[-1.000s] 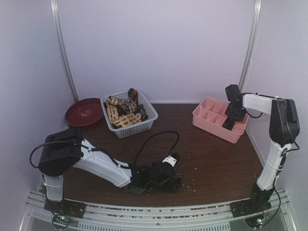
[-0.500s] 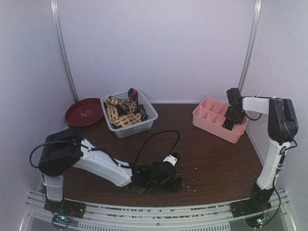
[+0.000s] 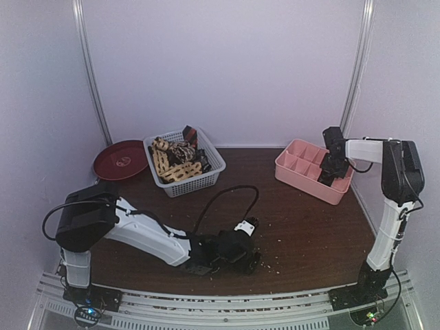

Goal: Roll the ties
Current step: Reset both arms

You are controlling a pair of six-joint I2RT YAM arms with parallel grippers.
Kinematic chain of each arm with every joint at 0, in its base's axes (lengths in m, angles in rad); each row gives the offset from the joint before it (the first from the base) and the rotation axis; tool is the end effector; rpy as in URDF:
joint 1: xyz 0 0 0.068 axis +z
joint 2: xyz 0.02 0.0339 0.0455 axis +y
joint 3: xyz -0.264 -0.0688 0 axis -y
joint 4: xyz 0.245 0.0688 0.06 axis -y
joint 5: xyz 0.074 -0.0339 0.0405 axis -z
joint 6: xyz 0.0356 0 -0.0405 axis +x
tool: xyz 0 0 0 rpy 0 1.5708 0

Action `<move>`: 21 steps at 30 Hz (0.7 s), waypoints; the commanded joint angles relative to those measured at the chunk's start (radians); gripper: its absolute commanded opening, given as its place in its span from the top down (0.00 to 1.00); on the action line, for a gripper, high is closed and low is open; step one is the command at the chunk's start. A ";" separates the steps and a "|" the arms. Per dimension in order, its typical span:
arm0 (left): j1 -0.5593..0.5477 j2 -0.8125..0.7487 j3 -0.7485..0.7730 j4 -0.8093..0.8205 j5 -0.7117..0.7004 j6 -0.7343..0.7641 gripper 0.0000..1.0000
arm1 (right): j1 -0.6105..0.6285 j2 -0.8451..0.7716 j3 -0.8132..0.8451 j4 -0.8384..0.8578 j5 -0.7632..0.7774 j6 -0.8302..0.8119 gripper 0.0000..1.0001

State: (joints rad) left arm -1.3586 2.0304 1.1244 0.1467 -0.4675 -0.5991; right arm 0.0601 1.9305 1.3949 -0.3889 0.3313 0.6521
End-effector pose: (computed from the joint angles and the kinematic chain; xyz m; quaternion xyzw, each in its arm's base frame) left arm 0.1025 -0.3996 0.1215 0.2464 0.8640 -0.1999 0.3909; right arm 0.4190 0.0136 0.2012 0.3229 0.8793 -0.0374 0.3481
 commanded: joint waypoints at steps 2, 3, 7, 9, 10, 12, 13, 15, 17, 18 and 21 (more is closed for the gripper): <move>-0.001 -0.023 0.039 -0.028 -0.061 0.030 0.02 | -0.007 -0.067 0.004 -0.062 -0.023 -0.007 0.80; 0.000 -0.035 0.037 -0.033 -0.068 0.033 0.02 | -0.005 -0.088 -0.006 -0.065 -0.026 -0.007 0.80; 0.032 -0.091 0.020 -0.037 -0.038 0.033 0.02 | 0.002 -0.194 -0.066 -0.063 -0.053 -0.009 0.76; 0.055 -0.122 0.014 -0.037 -0.010 0.030 0.02 | 0.014 -0.253 -0.110 -0.055 -0.072 -0.009 0.73; 0.066 -0.138 0.013 -0.040 0.001 0.031 0.02 | 0.023 -0.283 -0.132 -0.050 -0.083 -0.009 0.72; 0.086 -0.173 0.016 -0.052 0.018 0.039 0.02 | 0.045 -0.346 -0.179 -0.039 -0.104 -0.011 0.69; 0.099 -0.192 0.018 -0.061 0.030 0.037 0.02 | 0.064 -0.376 -0.206 -0.034 -0.112 -0.014 0.67; 0.131 -0.233 0.009 -0.065 0.077 0.029 0.02 | 0.094 -0.444 -0.248 -0.035 -0.116 -0.013 0.63; 0.163 -0.278 -0.011 -0.057 0.113 0.022 0.02 | 0.121 -0.522 -0.298 -0.026 -0.133 -0.014 0.60; 0.173 -0.302 -0.020 -0.060 0.117 0.023 0.02 | 0.140 -0.579 -0.319 -0.023 -0.134 -0.015 0.58; 0.186 -0.386 -0.036 -0.089 0.080 0.036 0.02 | 0.212 -0.708 -0.384 -0.020 -0.129 -0.023 0.54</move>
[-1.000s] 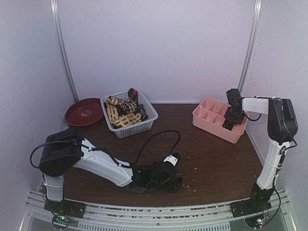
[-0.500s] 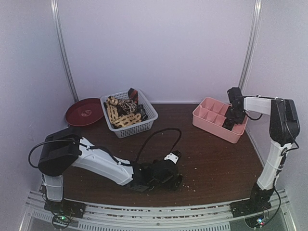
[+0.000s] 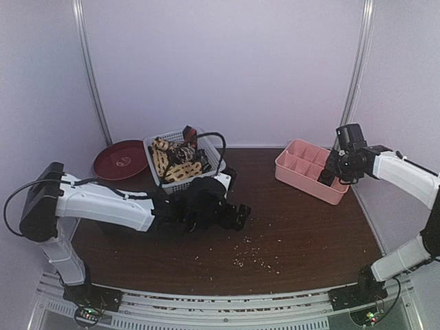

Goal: Roll the ties
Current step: Reset both arms

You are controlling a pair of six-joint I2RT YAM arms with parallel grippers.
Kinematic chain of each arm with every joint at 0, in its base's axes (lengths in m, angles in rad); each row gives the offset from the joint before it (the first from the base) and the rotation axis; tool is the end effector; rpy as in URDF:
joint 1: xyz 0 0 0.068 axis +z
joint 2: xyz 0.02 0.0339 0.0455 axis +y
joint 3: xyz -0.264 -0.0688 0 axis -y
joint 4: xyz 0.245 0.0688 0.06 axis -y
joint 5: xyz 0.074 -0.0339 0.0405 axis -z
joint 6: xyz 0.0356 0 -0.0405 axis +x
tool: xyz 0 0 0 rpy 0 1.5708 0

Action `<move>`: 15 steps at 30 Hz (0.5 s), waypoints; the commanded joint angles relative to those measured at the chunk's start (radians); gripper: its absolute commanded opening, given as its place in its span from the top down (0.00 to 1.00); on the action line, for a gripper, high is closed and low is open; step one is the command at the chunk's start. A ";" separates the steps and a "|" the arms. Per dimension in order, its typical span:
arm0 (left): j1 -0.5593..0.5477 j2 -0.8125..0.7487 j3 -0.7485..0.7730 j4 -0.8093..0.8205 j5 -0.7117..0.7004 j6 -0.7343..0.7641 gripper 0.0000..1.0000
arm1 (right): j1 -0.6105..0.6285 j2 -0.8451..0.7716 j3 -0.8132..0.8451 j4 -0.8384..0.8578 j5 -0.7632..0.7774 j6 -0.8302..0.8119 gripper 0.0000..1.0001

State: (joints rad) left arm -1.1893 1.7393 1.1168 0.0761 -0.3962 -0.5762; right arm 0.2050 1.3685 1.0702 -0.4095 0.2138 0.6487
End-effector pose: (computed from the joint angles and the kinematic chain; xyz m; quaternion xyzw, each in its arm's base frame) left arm 0.1578 -0.3565 0.2241 0.1659 0.8439 -0.2622 0.4377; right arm 0.2967 0.0540 0.2867 0.2423 0.8712 0.0839 0.4187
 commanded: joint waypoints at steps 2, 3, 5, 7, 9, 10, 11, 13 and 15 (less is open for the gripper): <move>0.025 -0.146 -0.031 -0.044 -0.010 0.022 0.02 | 0.114 -0.229 -0.098 -0.005 -0.013 -0.025 0.22; 0.027 -0.172 -0.031 -0.057 -0.022 0.027 0.02 | 0.132 -0.267 -0.118 -0.010 -0.014 -0.028 0.03; 0.029 -0.224 -0.031 -0.083 -0.048 0.036 0.02 | 0.159 -0.348 -0.153 -0.029 -0.018 -0.028 0.00; 0.030 -0.280 -0.037 -0.099 -0.062 0.052 0.02 | 0.171 -0.429 -0.183 -0.043 -0.030 -0.028 0.00; 0.030 -0.334 -0.051 -0.106 -0.077 0.060 0.02 | 0.175 -0.509 -0.203 -0.062 -0.046 -0.032 0.00; 0.030 -0.358 -0.056 -0.117 -0.085 0.064 0.02 | 0.175 -0.551 -0.215 -0.064 -0.055 -0.039 0.00; 0.030 -0.382 -0.060 -0.129 -0.094 0.070 0.02 | 0.175 -0.590 -0.227 -0.067 -0.069 -0.048 0.00; 0.030 -0.423 -0.065 -0.157 -0.114 0.082 0.02 | 0.175 -0.660 -0.254 -0.069 -0.107 -0.062 0.00; 0.030 -0.458 -0.072 -0.182 -0.129 0.091 0.02 | 0.175 -0.720 -0.287 -0.066 -0.152 -0.057 0.00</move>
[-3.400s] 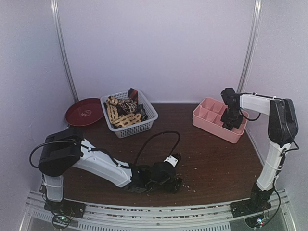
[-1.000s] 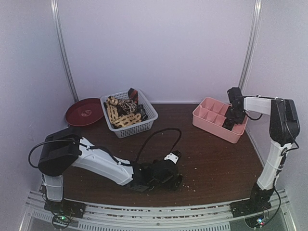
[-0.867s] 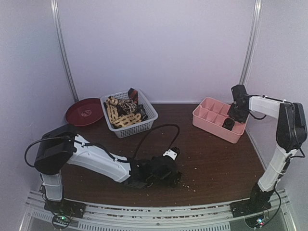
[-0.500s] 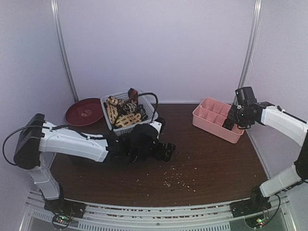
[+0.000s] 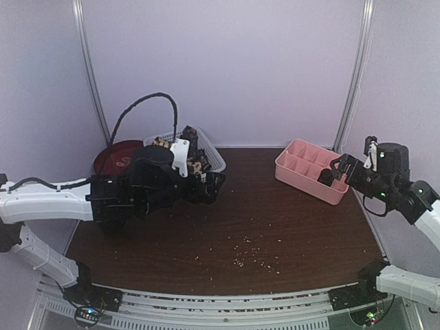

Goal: Roll the ties
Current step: Reset both arms

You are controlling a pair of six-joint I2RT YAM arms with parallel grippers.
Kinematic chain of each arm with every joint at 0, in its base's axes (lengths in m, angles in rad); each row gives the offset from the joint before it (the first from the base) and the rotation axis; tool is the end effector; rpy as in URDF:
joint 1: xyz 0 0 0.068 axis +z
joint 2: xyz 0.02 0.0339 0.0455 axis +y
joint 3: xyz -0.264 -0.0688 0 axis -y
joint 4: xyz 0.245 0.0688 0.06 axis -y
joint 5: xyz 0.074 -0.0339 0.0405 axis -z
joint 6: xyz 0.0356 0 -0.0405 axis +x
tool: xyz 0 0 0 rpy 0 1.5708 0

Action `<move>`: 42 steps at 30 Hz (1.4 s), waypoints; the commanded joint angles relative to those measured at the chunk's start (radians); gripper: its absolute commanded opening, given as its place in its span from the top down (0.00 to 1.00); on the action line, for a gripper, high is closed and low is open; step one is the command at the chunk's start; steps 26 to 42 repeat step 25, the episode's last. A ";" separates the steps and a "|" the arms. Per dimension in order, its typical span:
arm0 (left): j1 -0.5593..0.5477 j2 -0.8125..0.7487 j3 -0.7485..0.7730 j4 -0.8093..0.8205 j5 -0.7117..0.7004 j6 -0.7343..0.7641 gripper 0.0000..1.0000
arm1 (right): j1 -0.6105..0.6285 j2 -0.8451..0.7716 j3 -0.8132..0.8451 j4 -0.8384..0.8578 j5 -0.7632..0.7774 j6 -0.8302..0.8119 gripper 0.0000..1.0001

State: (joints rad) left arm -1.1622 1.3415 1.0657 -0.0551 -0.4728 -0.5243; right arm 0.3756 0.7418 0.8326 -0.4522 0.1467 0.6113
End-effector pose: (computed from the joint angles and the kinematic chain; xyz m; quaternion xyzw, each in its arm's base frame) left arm 0.1389 -0.2799 0.3273 0.1189 0.7940 -0.2951 0.5180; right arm 0.1564 0.0561 0.3352 0.1378 0.8099 0.2155 0.5279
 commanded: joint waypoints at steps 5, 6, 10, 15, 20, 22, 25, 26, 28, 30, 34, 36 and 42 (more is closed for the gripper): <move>0.002 -0.143 -0.074 -0.050 -0.037 0.049 0.02 | 0.005 -0.199 -0.100 -0.018 -0.126 0.024 0.00; 0.002 -0.159 -0.094 -0.040 -0.027 0.043 0.02 | 0.005 -0.215 -0.106 -0.016 -0.130 0.025 0.00; 0.002 -0.236 -0.220 0.074 0.033 0.032 0.02 | 0.005 -0.251 -0.125 -0.025 -0.123 0.019 0.00; 0.002 -0.329 -0.356 0.205 0.063 0.022 0.02 | 0.005 -0.251 -0.137 -0.026 -0.139 0.031 0.00; 0.002 -0.360 -0.385 0.217 0.048 0.009 0.02 | 0.004 -0.251 -0.140 -0.025 -0.144 0.039 0.00; 0.002 -0.362 -0.386 0.214 0.037 0.012 0.02 | 0.005 -0.252 -0.141 -0.021 -0.145 0.042 0.00; 0.002 -0.366 -0.383 0.212 0.029 0.018 0.02 | 0.005 -0.249 -0.139 -0.021 -0.145 0.046 0.00; 0.002 -0.366 -0.383 0.212 0.029 0.018 0.02 | 0.005 -0.249 -0.139 -0.021 -0.145 0.046 0.00; 0.002 -0.366 -0.383 0.212 0.029 0.018 0.02 | 0.005 -0.249 -0.139 -0.021 -0.145 0.046 0.00; 0.002 -0.366 -0.383 0.212 0.029 0.018 0.02 | 0.005 -0.249 -0.139 -0.021 -0.145 0.046 0.00; 0.002 -0.366 -0.383 0.212 0.029 0.018 0.02 | 0.005 -0.249 -0.139 -0.021 -0.145 0.046 0.00; 0.002 -0.366 -0.383 0.212 0.029 0.018 0.02 | 0.005 -0.249 -0.139 -0.021 -0.145 0.046 0.00; 0.002 -0.366 -0.383 0.212 0.029 0.018 0.02 | 0.005 -0.249 -0.139 -0.021 -0.145 0.046 0.00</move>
